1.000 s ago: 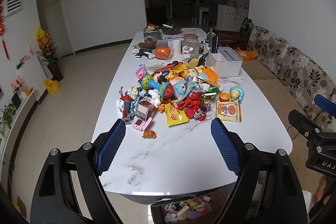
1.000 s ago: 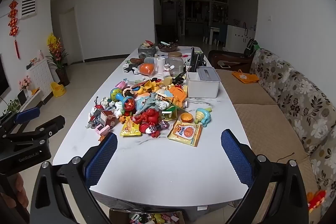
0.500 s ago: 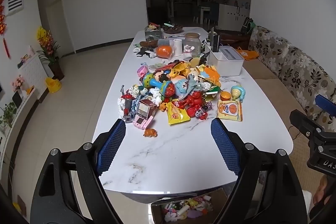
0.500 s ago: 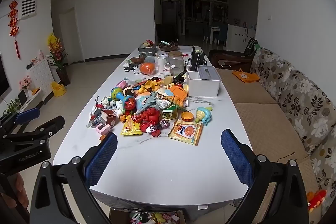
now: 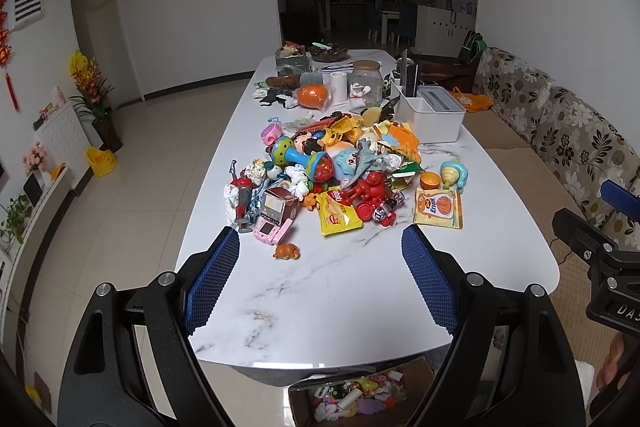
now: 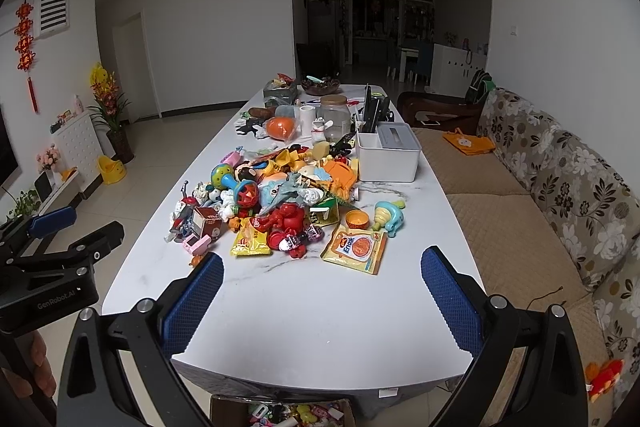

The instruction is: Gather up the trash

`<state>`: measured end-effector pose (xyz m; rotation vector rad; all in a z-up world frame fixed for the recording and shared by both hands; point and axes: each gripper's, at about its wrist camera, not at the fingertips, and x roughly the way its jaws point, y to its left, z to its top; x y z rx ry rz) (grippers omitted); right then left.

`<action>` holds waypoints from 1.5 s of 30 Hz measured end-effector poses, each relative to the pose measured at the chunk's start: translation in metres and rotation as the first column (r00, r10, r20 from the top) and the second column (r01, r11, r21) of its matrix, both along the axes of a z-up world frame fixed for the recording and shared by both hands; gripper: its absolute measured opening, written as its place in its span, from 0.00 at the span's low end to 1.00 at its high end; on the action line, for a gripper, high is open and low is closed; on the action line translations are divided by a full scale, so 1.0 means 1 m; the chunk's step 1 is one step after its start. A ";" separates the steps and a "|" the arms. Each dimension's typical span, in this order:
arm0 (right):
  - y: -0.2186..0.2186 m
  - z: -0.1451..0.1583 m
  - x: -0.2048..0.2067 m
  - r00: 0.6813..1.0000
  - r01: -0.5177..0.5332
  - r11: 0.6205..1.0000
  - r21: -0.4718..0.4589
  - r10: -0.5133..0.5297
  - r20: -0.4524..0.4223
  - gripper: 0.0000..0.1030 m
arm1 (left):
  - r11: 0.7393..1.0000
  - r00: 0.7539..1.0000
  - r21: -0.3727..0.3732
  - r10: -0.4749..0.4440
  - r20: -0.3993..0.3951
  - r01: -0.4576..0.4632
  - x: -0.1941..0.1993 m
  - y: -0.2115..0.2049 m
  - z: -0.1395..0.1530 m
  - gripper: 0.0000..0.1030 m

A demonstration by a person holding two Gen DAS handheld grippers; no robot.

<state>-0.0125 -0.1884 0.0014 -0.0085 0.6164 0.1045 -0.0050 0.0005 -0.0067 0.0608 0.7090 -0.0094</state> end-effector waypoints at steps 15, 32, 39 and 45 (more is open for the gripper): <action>0.000 0.001 0.002 1.000 0.001 1.000 0.001 -0.001 -0.004 0.95 | 1.000 1.000 0.003 -0.001 -0.006 0.001 0.001 -0.002 -0.001 0.79; -0.001 0.001 0.001 1.000 0.002 1.000 0.002 -0.002 -0.006 0.95 | 1.000 1.000 -0.001 0.000 -0.022 0.000 0.002 -0.002 -0.005 0.79; -0.002 0.004 0.000 1.000 0.000 1.000 0.002 0.000 -0.008 0.95 | 1.000 1.000 -0.001 0.001 -0.025 -0.001 0.002 -0.001 -0.005 0.79; -0.001 -0.001 -0.001 1.000 0.002 1.000 -0.001 -0.002 -0.016 0.95 | 1.000 0.998 -0.007 0.009 -0.055 -0.009 0.006 0.001 -0.013 0.79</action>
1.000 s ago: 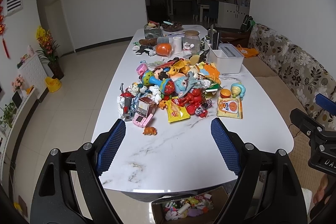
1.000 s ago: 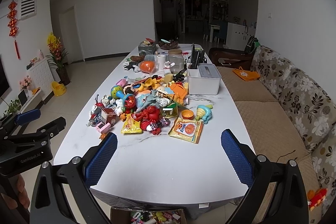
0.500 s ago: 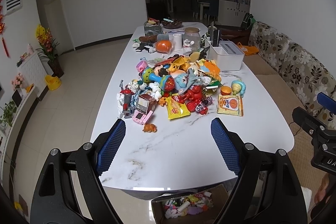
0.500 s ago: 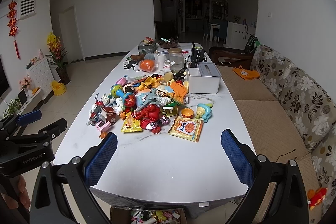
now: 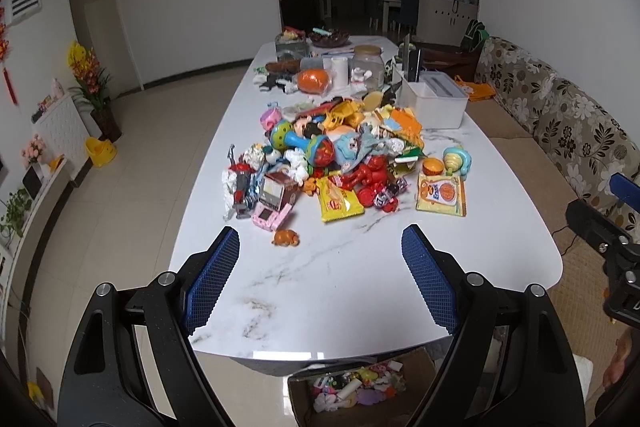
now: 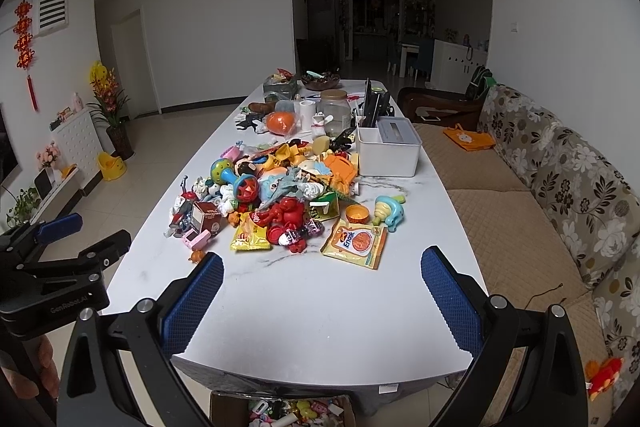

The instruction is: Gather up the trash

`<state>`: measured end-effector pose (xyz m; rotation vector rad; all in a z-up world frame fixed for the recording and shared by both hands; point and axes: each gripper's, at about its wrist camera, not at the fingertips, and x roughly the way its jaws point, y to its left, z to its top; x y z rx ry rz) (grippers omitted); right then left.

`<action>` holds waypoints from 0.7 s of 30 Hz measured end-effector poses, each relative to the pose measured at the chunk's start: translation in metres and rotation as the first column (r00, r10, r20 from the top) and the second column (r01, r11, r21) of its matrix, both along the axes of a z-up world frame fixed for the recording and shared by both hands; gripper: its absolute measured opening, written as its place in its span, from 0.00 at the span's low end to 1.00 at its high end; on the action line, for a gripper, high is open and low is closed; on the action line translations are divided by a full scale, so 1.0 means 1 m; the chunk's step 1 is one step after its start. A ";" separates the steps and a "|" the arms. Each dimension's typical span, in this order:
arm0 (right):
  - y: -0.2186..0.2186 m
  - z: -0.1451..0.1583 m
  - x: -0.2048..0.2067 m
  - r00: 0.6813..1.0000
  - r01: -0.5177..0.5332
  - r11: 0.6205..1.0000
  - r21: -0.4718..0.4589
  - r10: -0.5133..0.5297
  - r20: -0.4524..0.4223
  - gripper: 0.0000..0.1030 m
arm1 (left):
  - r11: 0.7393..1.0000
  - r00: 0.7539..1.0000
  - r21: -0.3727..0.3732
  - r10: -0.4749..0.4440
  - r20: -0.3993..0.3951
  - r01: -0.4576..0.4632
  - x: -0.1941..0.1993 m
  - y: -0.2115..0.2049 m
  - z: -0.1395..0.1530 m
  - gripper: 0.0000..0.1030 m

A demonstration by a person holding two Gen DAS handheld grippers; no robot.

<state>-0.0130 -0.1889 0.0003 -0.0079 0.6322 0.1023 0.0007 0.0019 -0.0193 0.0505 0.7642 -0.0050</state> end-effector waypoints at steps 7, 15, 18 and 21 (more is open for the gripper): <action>0.000 -0.020 0.001 0.999 0.010 1.000 -0.011 -0.010 -0.034 0.95 | 0.999 0.992 -0.038 0.025 -0.123 -0.030 0.016 0.015 -0.037 0.79; -0.004 -0.041 0.022 0.994 0.028 1.000 -0.015 -0.029 -0.104 0.95 | 0.997 0.976 -0.019 0.073 -0.205 -0.079 0.026 0.033 -0.079 0.79; -0.004 -0.068 0.032 0.988 0.021 1.000 0.004 -0.021 -0.150 0.95 | 0.991 0.974 -0.078 0.087 -0.207 -0.105 0.039 0.053 -0.104 0.79; -0.003 -0.096 0.045 0.977 0.032 0.999 0.022 -0.027 -0.213 0.95 | 0.983 0.971 -0.119 0.109 -0.211 -0.136 0.063 0.073 -0.129 0.79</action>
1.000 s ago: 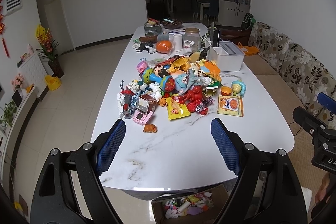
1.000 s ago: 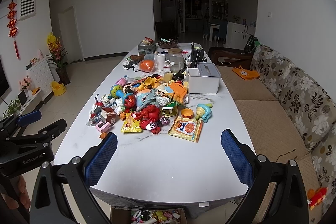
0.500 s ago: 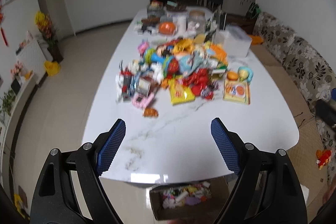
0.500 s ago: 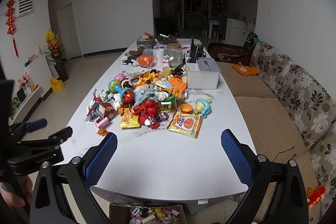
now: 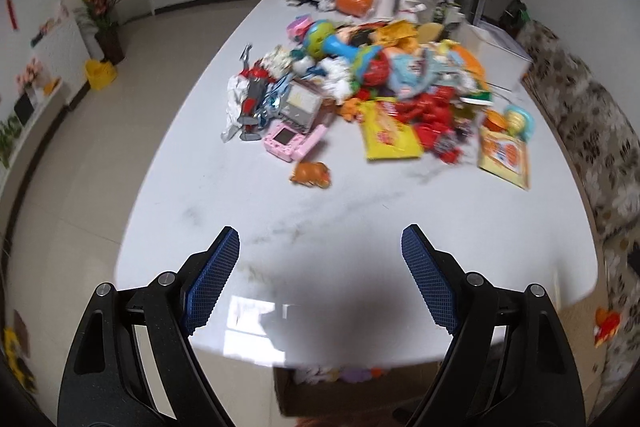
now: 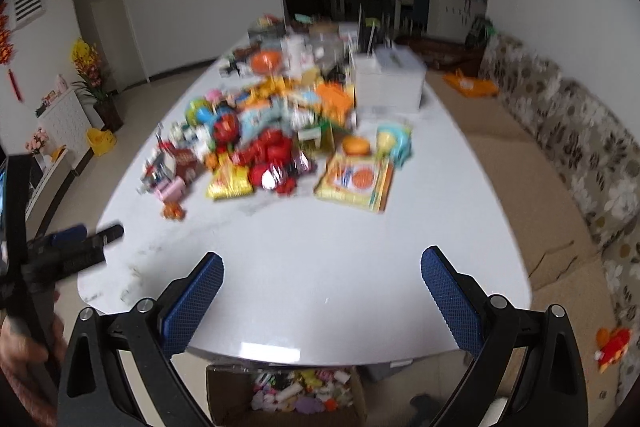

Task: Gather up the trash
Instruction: 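Grasp the small brown teddy bear with the left gripper, then carry the teddy bear into the cardboard box with the left gripper while the right gripper grasps the pink toy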

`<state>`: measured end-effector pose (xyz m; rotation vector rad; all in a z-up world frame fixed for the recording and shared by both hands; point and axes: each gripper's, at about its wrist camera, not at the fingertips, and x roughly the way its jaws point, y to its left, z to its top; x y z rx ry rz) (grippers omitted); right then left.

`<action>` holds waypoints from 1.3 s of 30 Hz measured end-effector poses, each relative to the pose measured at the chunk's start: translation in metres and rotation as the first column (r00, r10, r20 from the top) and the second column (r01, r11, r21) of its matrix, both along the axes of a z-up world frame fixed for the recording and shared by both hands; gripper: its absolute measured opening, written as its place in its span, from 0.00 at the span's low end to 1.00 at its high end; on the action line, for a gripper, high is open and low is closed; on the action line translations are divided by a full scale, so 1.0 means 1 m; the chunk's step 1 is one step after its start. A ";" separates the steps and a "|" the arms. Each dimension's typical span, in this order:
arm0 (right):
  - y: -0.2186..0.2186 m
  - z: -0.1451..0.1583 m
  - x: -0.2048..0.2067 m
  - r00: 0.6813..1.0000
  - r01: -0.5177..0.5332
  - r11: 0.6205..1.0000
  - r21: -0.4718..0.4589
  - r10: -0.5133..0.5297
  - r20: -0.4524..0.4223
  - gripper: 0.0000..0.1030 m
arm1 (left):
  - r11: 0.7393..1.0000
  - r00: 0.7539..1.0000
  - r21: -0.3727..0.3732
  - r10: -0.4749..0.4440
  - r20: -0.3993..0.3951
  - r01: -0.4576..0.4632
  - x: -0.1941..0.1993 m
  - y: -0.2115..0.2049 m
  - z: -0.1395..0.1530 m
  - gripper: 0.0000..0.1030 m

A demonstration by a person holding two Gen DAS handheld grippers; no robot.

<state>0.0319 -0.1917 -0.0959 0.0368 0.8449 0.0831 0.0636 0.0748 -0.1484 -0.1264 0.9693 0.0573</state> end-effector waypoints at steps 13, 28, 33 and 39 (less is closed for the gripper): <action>0.022 -0.063 0.009 0.988 -0.031 0.999 -0.012 0.028 -0.149 0.95 | 1.000 0.992 -0.024 -0.018 -0.123 0.015 0.125 0.019 -0.093 0.55; 0.080 -0.068 0.069 0.967 -0.159 0.975 0.152 0.185 -0.173 0.95 | 0.966 0.999 -0.259 -0.032 -0.041 0.020 0.016 0.062 -0.054 0.42; 0.174 -0.088 0.138 0.913 -0.261 0.903 0.342 0.346 -0.216 0.95 | 0.969 1.000 -0.246 0.012 -0.024 -0.017 -0.044 0.080 -0.042 0.42; 0.231 -0.147 0.218 0.887 -0.048 0.886 0.461 0.251 -0.389 0.48 | 0.957 0.995 -0.273 0.094 -0.025 -0.097 -0.090 0.112 -0.041 0.42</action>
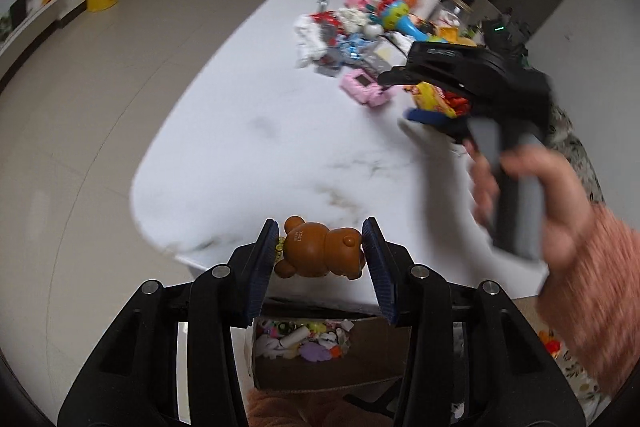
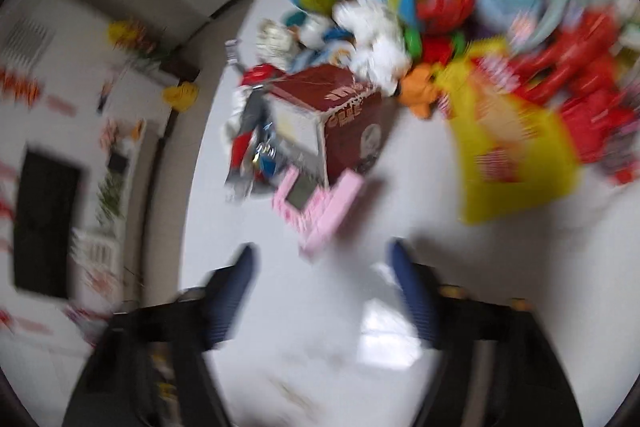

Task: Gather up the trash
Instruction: 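Carry the teddy bear into the cardboard box with the left gripper while the right gripper grasps the pink toy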

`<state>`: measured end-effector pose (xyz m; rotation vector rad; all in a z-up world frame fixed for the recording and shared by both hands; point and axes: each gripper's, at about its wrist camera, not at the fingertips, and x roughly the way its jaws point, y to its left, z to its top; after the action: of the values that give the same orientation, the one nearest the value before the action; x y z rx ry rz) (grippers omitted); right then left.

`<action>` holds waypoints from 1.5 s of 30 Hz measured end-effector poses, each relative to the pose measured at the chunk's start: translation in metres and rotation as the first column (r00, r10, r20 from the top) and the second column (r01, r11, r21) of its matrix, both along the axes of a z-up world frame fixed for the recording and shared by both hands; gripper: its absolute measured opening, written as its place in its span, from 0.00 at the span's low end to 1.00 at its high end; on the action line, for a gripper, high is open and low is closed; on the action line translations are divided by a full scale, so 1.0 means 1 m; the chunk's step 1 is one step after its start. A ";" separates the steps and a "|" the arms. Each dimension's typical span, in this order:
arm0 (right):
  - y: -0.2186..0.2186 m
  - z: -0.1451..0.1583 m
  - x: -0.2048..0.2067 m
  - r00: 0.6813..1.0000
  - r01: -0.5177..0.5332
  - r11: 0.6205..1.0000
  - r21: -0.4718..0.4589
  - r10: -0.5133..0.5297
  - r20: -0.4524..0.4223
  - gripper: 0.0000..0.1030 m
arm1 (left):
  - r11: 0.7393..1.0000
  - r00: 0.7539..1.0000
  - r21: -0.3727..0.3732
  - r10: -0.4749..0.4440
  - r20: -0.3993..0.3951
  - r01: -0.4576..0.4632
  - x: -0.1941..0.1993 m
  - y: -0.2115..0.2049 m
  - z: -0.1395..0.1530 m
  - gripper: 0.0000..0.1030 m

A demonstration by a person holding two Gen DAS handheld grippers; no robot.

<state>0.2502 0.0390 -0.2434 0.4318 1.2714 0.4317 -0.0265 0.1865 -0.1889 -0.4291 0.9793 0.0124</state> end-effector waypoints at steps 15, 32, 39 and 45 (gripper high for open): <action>-0.066 0.035 -0.090 0.999 -0.035 0.986 0.161 0.040 -0.028 0.17 | 0.986 0.988 0.057 -0.156 0.000 0.156 -0.023 -0.020 0.003 0.42; -0.214 -0.181 -0.288 0.984 -0.026 0.961 -0.275 -0.025 -0.179 0.20 | 0.937 0.870 -0.009 -0.328 -0.369 0.349 -0.058 -0.171 -0.240 0.42; -0.225 -0.229 -0.284 0.981 -0.058 0.936 -0.348 -0.010 -0.192 0.68 | 0.968 0.839 0.088 -0.156 -0.522 0.235 -0.046 -0.178 -0.299 0.67; -0.249 -0.120 -0.280 0.994 -0.107 0.971 -0.214 0.100 -0.047 0.69 | 0.975 0.899 0.101 -0.140 -0.416 0.199 -0.057 -0.178 -0.213 0.74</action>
<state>-0.0298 -0.2100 -0.3630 0.1906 1.3634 0.3698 -0.0836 0.0087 -0.4021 -0.2095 1.4174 0.0137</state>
